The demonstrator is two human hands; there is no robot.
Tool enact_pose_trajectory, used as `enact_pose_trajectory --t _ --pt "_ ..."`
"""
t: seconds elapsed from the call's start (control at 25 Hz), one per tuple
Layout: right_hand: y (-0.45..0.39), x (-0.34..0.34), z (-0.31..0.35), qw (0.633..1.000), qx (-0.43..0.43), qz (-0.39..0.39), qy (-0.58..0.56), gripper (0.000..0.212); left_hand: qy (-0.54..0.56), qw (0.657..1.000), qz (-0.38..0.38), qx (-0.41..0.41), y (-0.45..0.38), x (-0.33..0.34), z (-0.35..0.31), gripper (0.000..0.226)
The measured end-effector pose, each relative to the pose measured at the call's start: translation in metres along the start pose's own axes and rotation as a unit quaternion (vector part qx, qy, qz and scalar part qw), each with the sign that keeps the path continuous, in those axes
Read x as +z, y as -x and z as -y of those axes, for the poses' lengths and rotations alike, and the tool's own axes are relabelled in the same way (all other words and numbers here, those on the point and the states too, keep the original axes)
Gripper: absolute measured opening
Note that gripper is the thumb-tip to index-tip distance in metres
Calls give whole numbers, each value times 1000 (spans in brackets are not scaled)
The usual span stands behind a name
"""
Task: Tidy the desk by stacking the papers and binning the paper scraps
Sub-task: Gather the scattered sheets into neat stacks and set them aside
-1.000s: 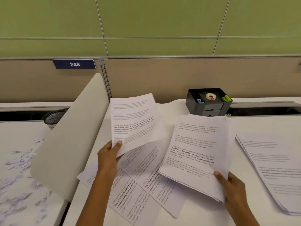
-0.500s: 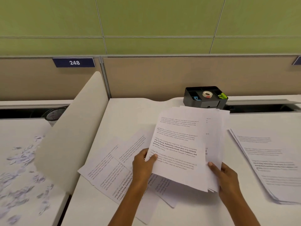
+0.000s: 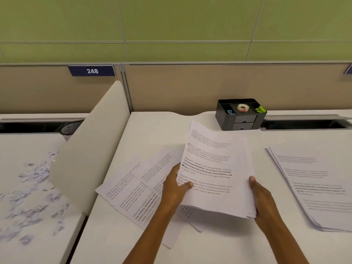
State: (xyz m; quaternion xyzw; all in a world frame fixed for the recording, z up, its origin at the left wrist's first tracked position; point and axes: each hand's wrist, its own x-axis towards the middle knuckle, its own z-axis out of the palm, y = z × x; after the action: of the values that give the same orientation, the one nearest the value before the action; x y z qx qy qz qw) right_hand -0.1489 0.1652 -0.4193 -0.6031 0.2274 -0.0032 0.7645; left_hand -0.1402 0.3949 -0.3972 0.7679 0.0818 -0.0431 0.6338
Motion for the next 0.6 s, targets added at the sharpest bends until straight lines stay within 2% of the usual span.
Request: enact_pose_trajectory --t 0.08,0.16,0.24,0.32,0.44,0.48,0.52,0.56,0.6 --pt "-2 -6 2 999 36 -5 36 37 -2 1000 -10 -8 5 7 5 62" --pt "-5 -14 -1 997 48 18 57 30 -6 1000 -26 -14 9 15 10 62" --pt "-7 -26 -8 996 42 36 75 24 -1 999 -38 -13 14 25 14 61" --pt "-8 -36 -13 993 27 34 109 27 -2 999 -36 -10 21 34 17 60" --pt "-13 -44 -6 991 -11 25 135 28 -5 998 -63 -18 23 37 20 43" --pt "-15 -46 -2 990 -24 26 136 28 -27 995 -91 -28 22 36 20 43" --pt "-18 -50 3 990 -35 25 136 29 -77 988 -127 -39 19 35 21 52" --pt "-20 -53 6 990 -42 24 132 30 -173 971 -153 -60 17 34 22 62" --pt "-22 -57 9 991 -43 22 126 30 -298 936 -169 -88 15 34 22 68"
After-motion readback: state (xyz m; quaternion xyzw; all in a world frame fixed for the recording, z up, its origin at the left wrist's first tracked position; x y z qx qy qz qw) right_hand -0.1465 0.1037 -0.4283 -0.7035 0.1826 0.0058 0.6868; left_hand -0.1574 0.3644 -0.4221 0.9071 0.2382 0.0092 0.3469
